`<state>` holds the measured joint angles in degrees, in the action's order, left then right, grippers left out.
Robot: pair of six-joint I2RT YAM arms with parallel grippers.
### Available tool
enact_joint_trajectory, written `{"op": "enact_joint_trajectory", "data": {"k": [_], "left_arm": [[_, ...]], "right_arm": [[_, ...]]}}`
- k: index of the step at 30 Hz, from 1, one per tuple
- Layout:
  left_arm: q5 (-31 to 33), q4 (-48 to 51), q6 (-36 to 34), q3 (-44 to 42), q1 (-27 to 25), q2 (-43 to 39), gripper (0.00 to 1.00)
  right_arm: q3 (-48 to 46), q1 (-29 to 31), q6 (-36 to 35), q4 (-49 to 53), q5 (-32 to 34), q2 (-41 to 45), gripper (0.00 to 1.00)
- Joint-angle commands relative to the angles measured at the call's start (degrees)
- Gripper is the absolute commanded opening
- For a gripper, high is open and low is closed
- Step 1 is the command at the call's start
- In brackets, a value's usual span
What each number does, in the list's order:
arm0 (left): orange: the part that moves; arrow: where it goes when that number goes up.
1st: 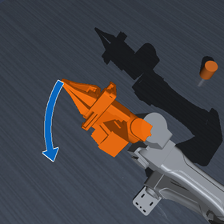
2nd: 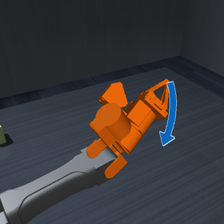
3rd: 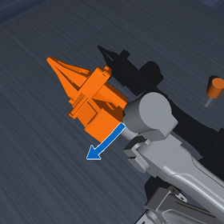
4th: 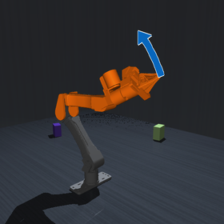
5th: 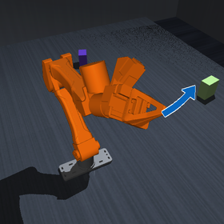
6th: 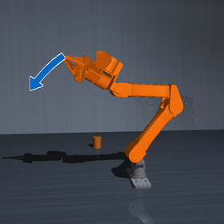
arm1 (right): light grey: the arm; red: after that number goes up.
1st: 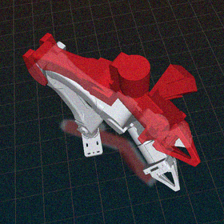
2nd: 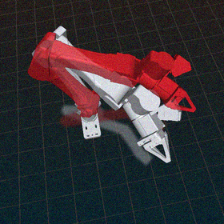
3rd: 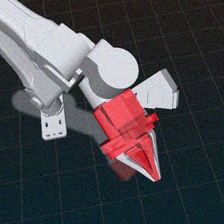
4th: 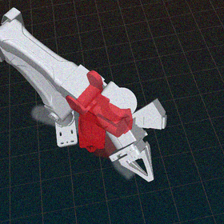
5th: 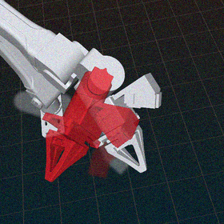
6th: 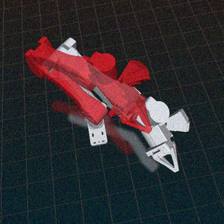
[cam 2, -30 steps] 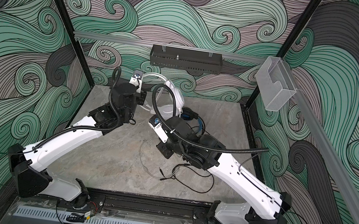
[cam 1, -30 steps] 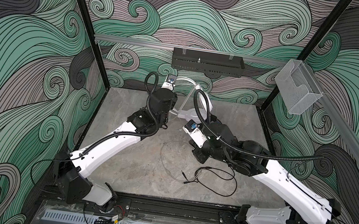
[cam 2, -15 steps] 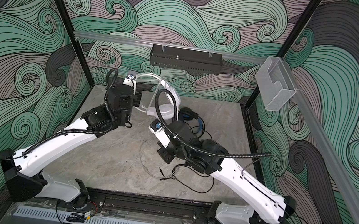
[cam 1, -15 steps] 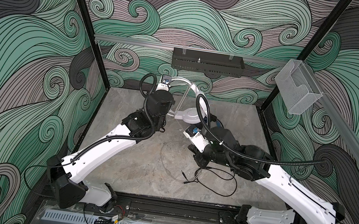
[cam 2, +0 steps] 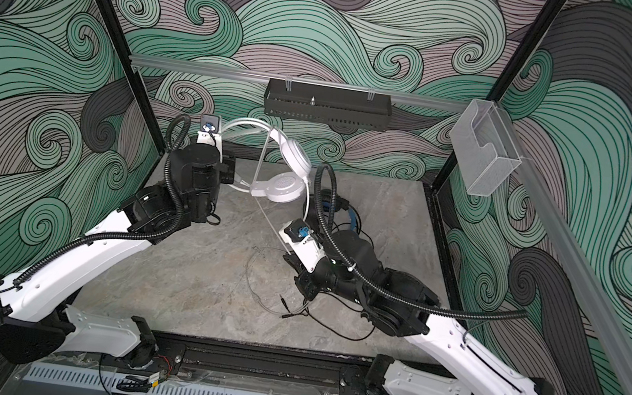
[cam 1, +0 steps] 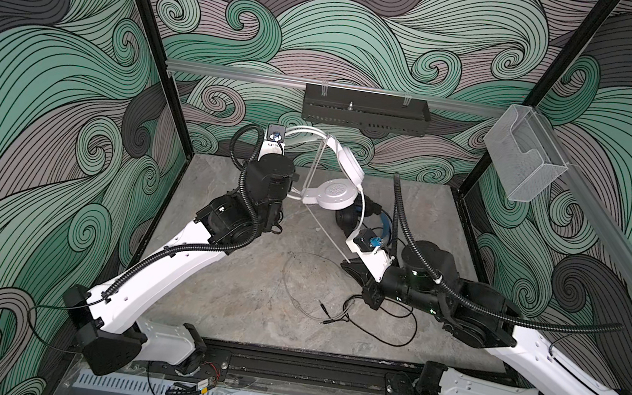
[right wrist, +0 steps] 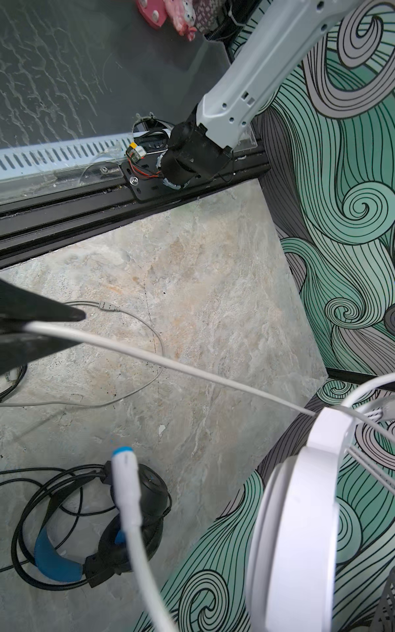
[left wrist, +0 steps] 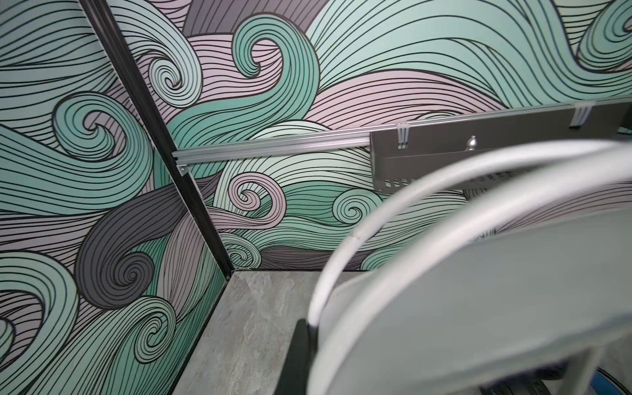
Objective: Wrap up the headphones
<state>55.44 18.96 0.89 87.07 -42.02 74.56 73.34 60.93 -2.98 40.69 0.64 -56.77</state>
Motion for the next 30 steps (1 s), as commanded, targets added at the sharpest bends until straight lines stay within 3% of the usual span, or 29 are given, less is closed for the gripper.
{"op": "enact_joint_trajectory", "data": {"k": [1, 11, 14, 18, 20, 24, 30], "left_arm": [[4.88, -2.18, 1.03, 1.10, 1.24, -0.71, 0.00], [3.22, -0.64, 0.48, 1.40, 1.21, 0.49, 0.00], [2.18, 1.23, 1.57, 2.75, 1.20, 0.24, 0.00], [-1.77, 7.08, 7.35, 5.68, 1.50, -0.65, 0.00], [-4.22, 12.00, 11.61, 8.25, 1.69, -0.57, 0.00], [-11.40, 20.66, 21.45, 11.72, 2.64, -1.42, 0.00], [-19.42, 29.99, 28.67, 18.55, 3.35, -1.97, 0.00]], "right_arm": [[-1.04, 0.69, -1.18, 1.17, -2.69, 1.76, 0.11], [4.09, 0.71, -6.19, 4.49, 4.41, -0.98, 0.05], [1.14, 0.62, -4.20, 2.45, 4.49, -0.19, 0.16], [-4.26, 0.18, 0.97, -4.83, 6.43, 4.33, 0.45], [-6.24, -1.24, 2.63, -6.91, 8.40, 7.14, 0.55], [-8.50, -9.26, 5.47, -8.01, 7.61, 12.09, 0.68], [-15.95, -22.49, 10.06, -15.49, -4.07, 14.70, 0.84]]}}
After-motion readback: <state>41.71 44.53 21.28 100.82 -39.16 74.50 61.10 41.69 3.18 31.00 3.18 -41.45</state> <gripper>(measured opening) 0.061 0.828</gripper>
